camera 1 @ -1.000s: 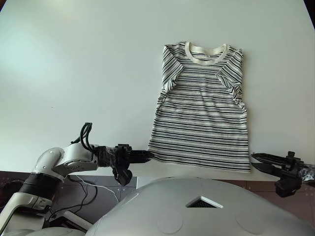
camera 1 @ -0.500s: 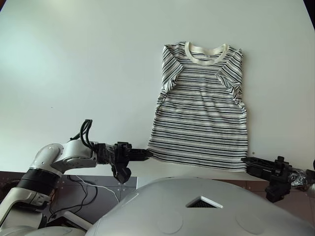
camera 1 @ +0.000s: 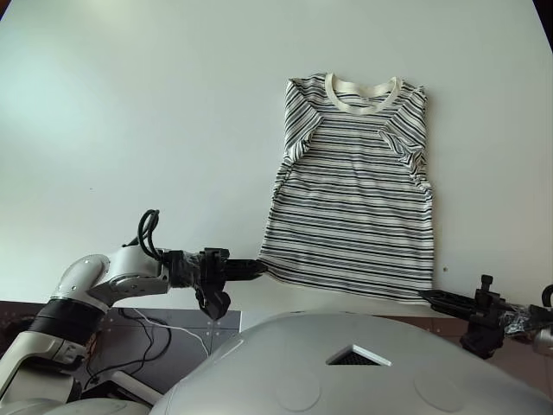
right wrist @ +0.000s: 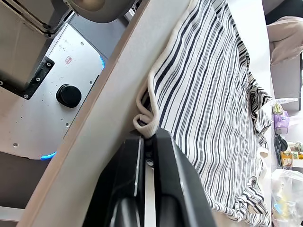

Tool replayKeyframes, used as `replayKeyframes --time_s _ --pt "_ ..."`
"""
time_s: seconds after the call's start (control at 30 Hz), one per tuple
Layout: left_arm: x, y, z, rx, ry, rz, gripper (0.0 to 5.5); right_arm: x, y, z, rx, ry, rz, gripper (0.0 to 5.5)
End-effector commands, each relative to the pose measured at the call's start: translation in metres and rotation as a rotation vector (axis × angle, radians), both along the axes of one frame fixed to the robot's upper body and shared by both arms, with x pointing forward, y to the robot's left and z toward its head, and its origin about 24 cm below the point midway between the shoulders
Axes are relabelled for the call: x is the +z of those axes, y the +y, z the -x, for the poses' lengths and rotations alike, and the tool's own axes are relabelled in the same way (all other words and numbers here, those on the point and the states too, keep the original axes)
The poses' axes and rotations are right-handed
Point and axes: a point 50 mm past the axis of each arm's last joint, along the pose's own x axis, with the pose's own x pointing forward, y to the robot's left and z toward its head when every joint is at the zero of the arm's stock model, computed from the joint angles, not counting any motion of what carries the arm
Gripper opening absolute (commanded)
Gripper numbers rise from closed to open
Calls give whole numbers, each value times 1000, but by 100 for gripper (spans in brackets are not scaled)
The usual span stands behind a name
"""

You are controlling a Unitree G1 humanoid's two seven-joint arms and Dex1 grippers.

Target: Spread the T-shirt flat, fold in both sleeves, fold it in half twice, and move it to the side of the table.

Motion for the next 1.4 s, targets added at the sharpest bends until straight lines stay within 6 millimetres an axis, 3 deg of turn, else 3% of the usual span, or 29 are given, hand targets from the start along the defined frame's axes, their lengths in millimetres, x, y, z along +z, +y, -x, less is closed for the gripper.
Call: replayKeyframes --time_s 0.03,0.2,0.4,0.47,0.53,0.67,0.83,1.13,1.4 --pt "10 8 8 -2 48 -41 10 25 9 -15 -59 21 -35 13" --pt "42 10 31 11 122 2 10 62 20 -17 -16 117 -42 13" --pt "71 5 66 114 227 62 10 95 21 12 -7 286 19 13" --pt "77 2 74 192 235 91 10 107 20 4 -28 269 26 13" --pt "82 3 71 249 214 107 10 113 19 -12 -57 220 20 13" --pt "88 5 34 276 125 111 10 113 21 -53 -160 88 -31 13" --pt "91 5 -47 381 -21 132 10 106 19 -109 -360 17 -156 13" --pt "74 -11 -128 510 55 190 10 84 25 -189 -597 80 -349 13" --pt "68 -25 -187 557 64 178 10 62 24 -242 -709 94 -357 13"
